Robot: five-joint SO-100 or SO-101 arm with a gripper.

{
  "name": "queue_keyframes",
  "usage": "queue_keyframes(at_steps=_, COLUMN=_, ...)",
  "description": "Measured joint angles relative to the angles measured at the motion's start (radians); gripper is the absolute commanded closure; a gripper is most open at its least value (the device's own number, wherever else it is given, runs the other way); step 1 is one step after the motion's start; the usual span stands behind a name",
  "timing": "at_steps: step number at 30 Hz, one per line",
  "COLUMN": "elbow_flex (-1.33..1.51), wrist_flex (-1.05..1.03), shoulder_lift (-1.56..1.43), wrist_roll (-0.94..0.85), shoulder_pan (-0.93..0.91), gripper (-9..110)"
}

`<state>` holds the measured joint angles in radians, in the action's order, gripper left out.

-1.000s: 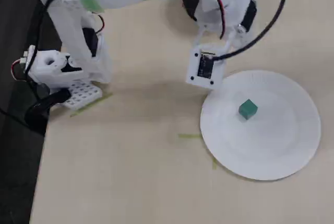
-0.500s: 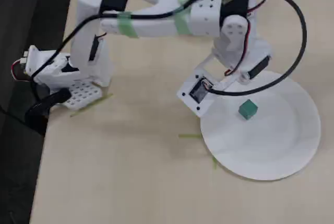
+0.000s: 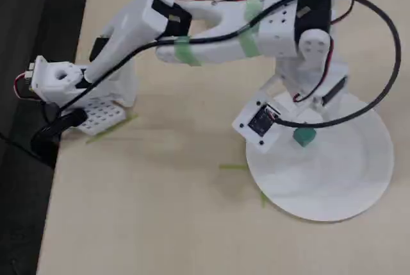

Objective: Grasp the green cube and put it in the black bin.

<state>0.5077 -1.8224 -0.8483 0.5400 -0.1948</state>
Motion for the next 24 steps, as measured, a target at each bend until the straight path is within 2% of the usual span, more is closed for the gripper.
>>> queue_keyframes(at_steps=24, elbow_flex=-0.020, wrist_flex=-0.021, shoulder_lift=0.126, wrist_roll=-0.035, shoulder_pan=-0.018, gripper=73)
